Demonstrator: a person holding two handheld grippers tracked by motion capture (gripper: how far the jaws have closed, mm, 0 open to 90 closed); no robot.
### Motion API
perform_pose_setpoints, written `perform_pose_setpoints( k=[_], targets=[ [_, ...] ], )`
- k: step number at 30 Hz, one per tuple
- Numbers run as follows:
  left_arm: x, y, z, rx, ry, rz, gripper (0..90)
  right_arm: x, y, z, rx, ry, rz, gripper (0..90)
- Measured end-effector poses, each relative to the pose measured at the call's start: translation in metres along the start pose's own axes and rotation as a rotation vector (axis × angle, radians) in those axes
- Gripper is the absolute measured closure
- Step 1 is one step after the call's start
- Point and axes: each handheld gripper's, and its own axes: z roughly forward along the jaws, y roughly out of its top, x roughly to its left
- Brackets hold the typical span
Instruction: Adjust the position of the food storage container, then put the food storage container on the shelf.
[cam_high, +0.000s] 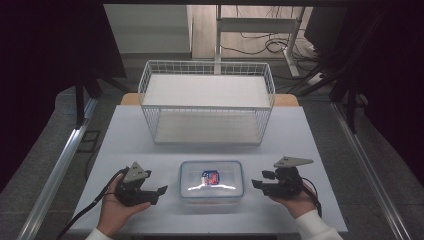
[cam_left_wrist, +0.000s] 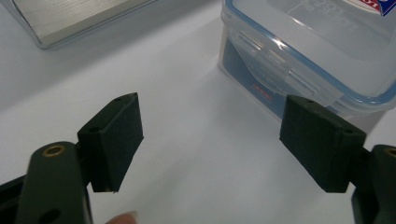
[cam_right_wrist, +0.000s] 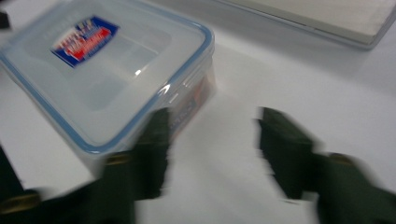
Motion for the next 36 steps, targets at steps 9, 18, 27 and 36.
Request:
perform_pose_setpoints(
  k=[9, 18, 27, 36],
  targets=[
    [0.001, 0.000, 0.002, 0.000, -0.015, -0.028, 20.9, -0.003, -0.004, 0.001, -0.052, 0.033, 0.041, 21.2],
    [0.003, 0.002, -0.001, -0.026, -0.033, -0.077, 19.2, 0.002, -0.002, 0.002, -0.071, 0.071, 0.044, 19.8],
    [0.004, 0.006, -0.005, -0.058, -0.100, -0.160, 14.9, 0.003, -0.002, 0.004, -0.071, 0.087, 0.044, 19.6],
    [0.008, 0.011, 0.002, -0.061, -0.201, -0.253, 13.0, 0.009, 0.000, 0.007, -0.063, 0.101, 0.046, 17.8]
  ],
)
